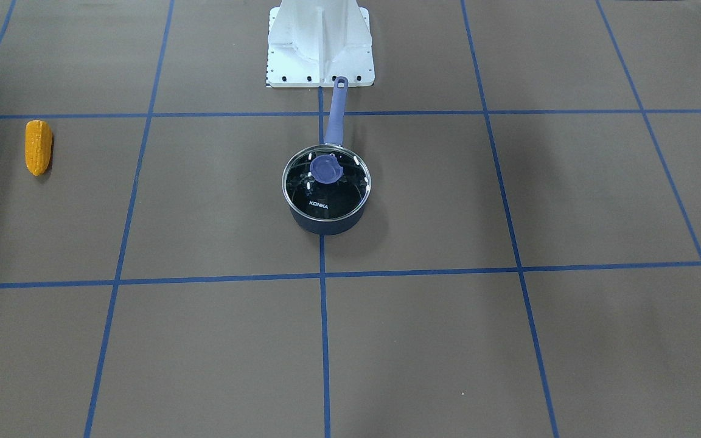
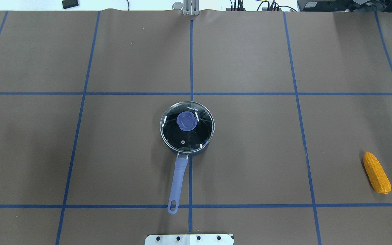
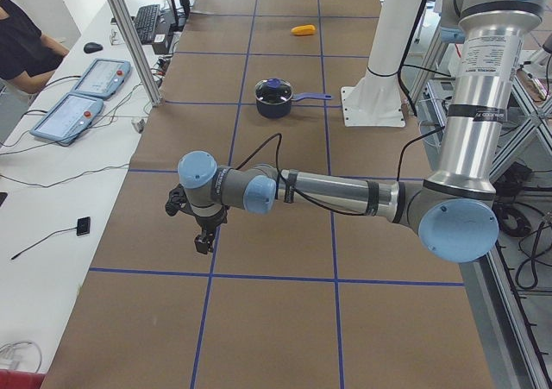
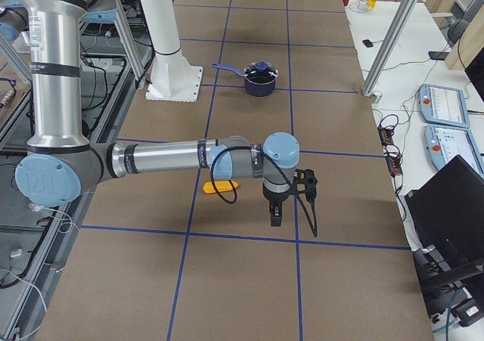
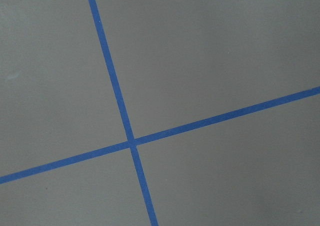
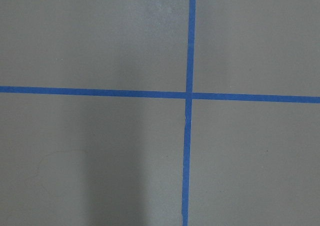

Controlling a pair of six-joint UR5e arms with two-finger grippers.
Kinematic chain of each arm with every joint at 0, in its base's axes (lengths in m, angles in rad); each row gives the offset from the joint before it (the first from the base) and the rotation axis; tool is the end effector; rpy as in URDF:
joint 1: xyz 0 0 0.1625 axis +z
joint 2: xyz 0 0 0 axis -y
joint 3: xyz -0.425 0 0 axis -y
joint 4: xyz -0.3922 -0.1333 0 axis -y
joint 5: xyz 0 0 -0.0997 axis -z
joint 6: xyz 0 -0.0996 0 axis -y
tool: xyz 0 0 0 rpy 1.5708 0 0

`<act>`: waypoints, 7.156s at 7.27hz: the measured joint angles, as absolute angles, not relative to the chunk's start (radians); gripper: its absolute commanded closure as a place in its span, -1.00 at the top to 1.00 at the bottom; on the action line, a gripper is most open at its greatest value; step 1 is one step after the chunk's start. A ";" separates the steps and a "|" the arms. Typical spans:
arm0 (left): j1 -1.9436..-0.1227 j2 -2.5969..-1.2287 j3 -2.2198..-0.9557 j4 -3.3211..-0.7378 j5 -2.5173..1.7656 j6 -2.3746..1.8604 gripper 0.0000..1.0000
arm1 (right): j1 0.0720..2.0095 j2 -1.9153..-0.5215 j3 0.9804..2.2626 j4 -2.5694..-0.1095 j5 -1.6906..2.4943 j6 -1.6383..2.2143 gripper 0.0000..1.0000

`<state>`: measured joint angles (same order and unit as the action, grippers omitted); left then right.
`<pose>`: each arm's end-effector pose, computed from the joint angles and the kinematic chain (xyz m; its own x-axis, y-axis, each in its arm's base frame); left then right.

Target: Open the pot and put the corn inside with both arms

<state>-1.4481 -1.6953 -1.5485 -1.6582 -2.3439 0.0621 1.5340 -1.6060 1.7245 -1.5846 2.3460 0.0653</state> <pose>0.0046 -0.5579 0.5954 0.6855 0.2783 -0.6728 -0.1630 0.9593 0.2307 0.0459 -0.4831 0.6012 0.7120 -0.0343 0.7014 -0.0099 0.9982 0.0589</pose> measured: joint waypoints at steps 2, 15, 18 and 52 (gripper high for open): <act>-1.448 -1.705 -1.548 -1.658 -2.344 0.044 0.99 | 1.534 -1.597 1.733 -1.583 2.341 0.060 1.00; -1.068 -2.272 -1.568 -1.414 -2.304 -0.650 0.99 | 1.403 -1.582 1.886 -1.583 2.321 0.166 1.00; -0.949 -2.371 -1.566 -1.411 -2.251 -0.807 0.96 | 1.330 -1.592 1.895 -1.587 2.321 0.198 1.00; -0.667 -2.520 -1.560 -1.282 -2.071 -0.833 0.96 | 0.748 -1.840 1.869 -1.250 2.244 0.322 -0.43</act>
<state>-0.6673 -2.5202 -1.5604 -1.2824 -2.0707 -0.8330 0.7475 -1.8396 1.8695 -1.2500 2.2439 0.3224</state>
